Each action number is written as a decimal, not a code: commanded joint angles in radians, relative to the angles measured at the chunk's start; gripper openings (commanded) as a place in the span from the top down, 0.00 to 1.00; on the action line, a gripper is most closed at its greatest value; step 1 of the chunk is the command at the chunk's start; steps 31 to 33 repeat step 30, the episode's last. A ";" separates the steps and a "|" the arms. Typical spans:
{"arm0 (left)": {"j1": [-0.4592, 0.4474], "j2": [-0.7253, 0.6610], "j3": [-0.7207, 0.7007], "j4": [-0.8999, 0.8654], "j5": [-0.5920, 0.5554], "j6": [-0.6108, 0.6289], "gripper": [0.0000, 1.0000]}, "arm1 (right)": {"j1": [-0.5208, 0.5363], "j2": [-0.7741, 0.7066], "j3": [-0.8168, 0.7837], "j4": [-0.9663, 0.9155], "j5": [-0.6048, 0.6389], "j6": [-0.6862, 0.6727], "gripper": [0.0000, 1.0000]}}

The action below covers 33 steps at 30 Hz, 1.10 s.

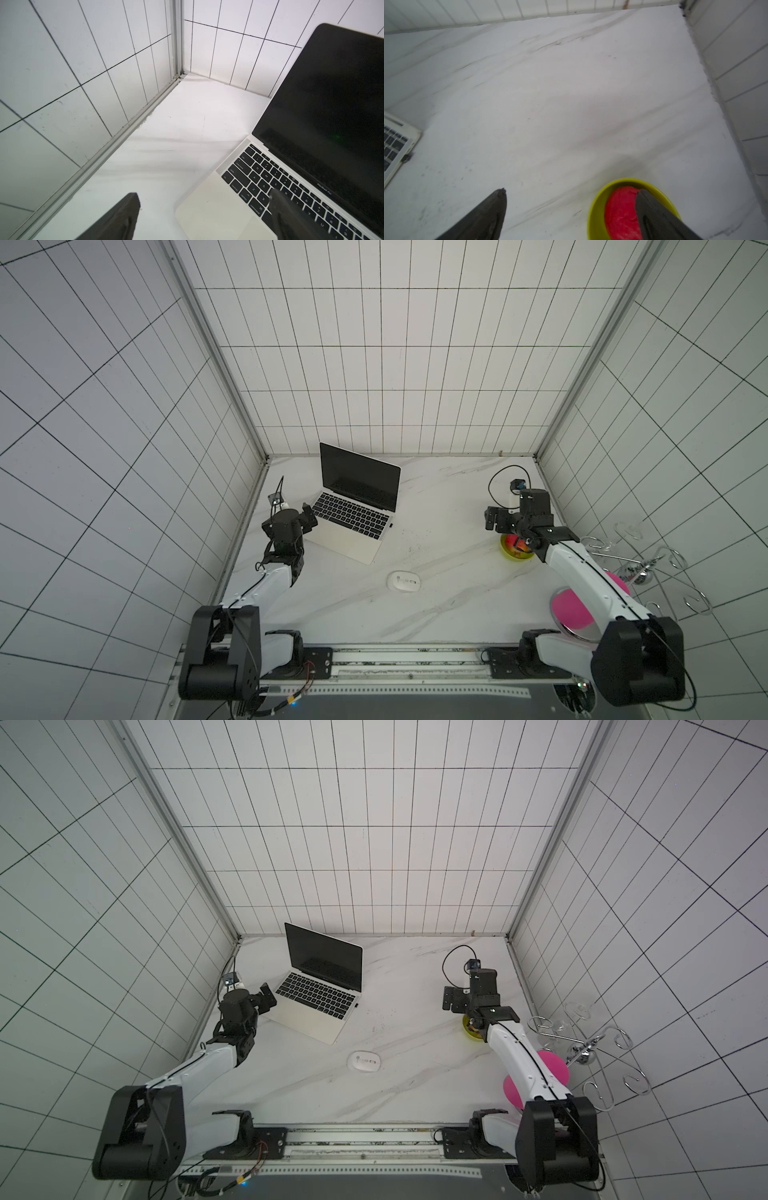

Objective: Insert the wireless mouse receiver into the laptop
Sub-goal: Reset both arms

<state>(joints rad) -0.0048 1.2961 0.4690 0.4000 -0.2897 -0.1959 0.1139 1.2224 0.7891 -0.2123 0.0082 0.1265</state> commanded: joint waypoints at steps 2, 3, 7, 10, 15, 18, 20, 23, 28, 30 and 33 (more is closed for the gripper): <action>0.005 0.131 -0.058 0.317 0.136 0.105 0.01 | -0.100 0.019 -0.125 0.262 0.105 0.029 0.01; 0.005 0.178 -0.075 0.393 0.179 0.117 0.02 | -0.112 0.024 -0.170 0.341 0.111 0.023 0.01; 0.019 0.273 -0.075 0.522 0.282 0.154 0.02 | -0.129 0.075 -0.314 0.638 0.092 -0.017 0.01; 0.033 0.302 -0.045 0.478 0.177 0.101 0.02 | -0.132 0.127 -0.319 0.717 0.059 -0.060 0.01; 0.018 0.272 -0.019 0.375 0.139 0.097 0.02 | -0.136 0.260 -0.332 0.932 -0.035 -0.121 0.01; 0.017 0.270 -0.021 0.380 0.138 0.096 0.01 | -0.152 0.315 -0.366 1.038 -0.072 -0.117 0.01; 0.017 0.262 -0.013 0.355 0.137 0.094 0.02 | -0.159 0.321 -0.352 1.007 -0.102 -0.114 0.01; 0.017 0.262 -0.012 0.350 0.137 0.094 0.02 | -0.162 0.318 -0.348 1.003 -0.108 -0.115 0.01; 0.017 0.265 -0.011 0.350 0.138 0.095 0.02 | -0.161 0.314 -0.356 1.015 -0.106 -0.116 0.01; 0.017 0.264 -0.012 0.350 0.138 0.095 0.02 | -0.161 0.314 -0.355 1.013 -0.106 -0.116 0.01; 0.017 0.264 -0.012 0.350 0.138 0.095 0.02 | -0.161 0.314 -0.355 1.013 -0.106 -0.116 0.01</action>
